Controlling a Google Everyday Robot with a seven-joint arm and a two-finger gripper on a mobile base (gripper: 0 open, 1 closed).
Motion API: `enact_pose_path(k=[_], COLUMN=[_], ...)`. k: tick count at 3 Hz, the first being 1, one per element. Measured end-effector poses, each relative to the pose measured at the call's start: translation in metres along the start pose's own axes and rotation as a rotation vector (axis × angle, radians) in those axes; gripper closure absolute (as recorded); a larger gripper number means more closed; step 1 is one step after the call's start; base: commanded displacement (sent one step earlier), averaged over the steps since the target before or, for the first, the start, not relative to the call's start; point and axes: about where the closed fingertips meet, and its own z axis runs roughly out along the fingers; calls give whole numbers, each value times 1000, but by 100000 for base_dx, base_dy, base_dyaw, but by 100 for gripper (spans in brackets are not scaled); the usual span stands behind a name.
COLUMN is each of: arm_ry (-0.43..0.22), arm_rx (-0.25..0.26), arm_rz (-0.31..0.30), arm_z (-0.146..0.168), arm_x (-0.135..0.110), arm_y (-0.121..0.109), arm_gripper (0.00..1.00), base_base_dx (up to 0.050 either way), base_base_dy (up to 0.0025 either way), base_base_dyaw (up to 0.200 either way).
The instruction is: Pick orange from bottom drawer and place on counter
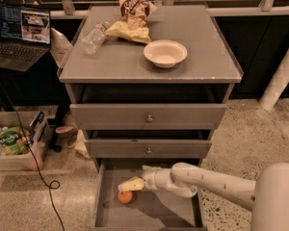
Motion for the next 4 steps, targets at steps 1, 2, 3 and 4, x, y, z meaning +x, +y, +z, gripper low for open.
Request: enact_pose_path(k=[1, 2, 3, 4], arm_ry=[-30, -112, -174, -202], arm_rx=[40, 98, 108, 87], arm_rz=[16, 27, 33, 48], arm_z=[7, 28, 46, 64], arm_x=[7, 23, 43, 63], arm_y=[-5, -22, -42, -55], arm_gripper=[0, 0, 0, 0], base_base_dx=[0, 0, 0, 0], base_base_dy=[0, 0, 0, 0], base_base_dyaw=[0, 0, 0, 0])
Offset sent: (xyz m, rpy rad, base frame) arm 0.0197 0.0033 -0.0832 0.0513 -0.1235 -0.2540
